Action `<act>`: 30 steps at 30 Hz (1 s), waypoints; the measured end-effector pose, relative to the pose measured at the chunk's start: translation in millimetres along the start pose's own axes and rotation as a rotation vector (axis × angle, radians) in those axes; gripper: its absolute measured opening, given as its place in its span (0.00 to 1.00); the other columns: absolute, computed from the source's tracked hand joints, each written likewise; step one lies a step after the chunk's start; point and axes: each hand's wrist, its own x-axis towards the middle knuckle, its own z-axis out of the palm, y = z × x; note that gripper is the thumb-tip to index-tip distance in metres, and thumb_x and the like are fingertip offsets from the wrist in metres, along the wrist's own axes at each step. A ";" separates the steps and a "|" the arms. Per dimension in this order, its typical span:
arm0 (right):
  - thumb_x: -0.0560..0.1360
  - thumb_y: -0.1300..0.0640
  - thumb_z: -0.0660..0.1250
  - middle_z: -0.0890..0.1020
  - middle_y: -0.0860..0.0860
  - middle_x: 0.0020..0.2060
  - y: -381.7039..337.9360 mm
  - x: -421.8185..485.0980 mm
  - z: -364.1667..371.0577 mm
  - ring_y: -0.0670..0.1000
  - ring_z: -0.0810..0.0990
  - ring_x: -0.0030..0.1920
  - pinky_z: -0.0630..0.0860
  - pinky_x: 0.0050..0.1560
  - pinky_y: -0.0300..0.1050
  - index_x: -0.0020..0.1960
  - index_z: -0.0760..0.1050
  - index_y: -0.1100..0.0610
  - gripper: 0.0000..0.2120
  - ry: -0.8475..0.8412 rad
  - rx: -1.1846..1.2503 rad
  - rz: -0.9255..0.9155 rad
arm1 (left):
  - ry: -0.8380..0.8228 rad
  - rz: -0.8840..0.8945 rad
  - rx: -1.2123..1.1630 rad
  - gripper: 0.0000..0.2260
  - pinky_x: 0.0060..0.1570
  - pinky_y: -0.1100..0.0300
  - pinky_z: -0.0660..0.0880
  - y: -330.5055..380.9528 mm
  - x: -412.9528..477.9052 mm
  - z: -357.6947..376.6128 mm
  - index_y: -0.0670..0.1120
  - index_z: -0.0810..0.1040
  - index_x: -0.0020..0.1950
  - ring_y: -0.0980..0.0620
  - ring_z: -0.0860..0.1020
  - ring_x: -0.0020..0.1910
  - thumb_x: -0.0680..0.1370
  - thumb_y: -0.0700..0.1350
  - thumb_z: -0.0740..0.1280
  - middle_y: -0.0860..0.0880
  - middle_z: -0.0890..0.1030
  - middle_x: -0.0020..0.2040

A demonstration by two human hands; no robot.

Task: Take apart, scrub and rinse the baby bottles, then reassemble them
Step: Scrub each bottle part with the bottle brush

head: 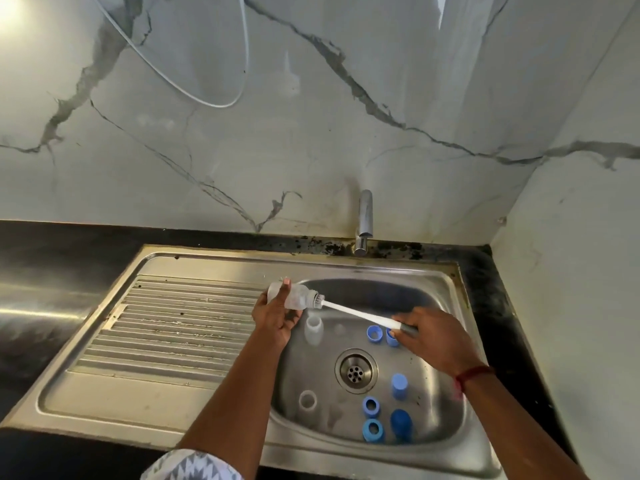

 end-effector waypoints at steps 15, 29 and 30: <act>0.74 0.46 0.70 0.79 0.47 0.33 -17.4 23.1 68.5 0.48 0.78 0.28 0.70 0.26 0.38 0.54 0.83 0.50 0.12 0.340 -0.159 -0.197 | -0.076 0.040 0.041 0.27 0.49 0.43 0.82 18.3 17.3 10.2 0.44 0.68 0.69 0.39 0.78 0.59 0.74 0.42 0.75 0.41 0.76 0.61; 0.73 0.28 0.53 0.74 0.48 0.26 -11.2 13.3 81.7 0.48 0.73 0.28 0.66 0.28 0.35 0.42 0.79 0.51 0.29 0.117 0.109 0.011 | -0.215 0.044 -0.169 0.05 0.57 0.46 0.78 0.7 16.1 15.7 0.41 0.75 0.54 0.47 0.76 0.49 0.79 0.38 0.68 0.44 0.76 0.47; 0.74 0.30 0.55 0.74 0.49 0.26 -11.3 14.0 81.9 0.47 0.73 0.28 0.66 0.28 0.35 0.42 0.79 0.51 0.27 0.118 0.127 0.023 | -0.223 0.059 -0.171 0.07 0.58 0.45 0.77 2.1 16.7 14.4 0.41 0.75 0.55 0.47 0.76 0.49 0.79 0.38 0.68 0.44 0.76 0.47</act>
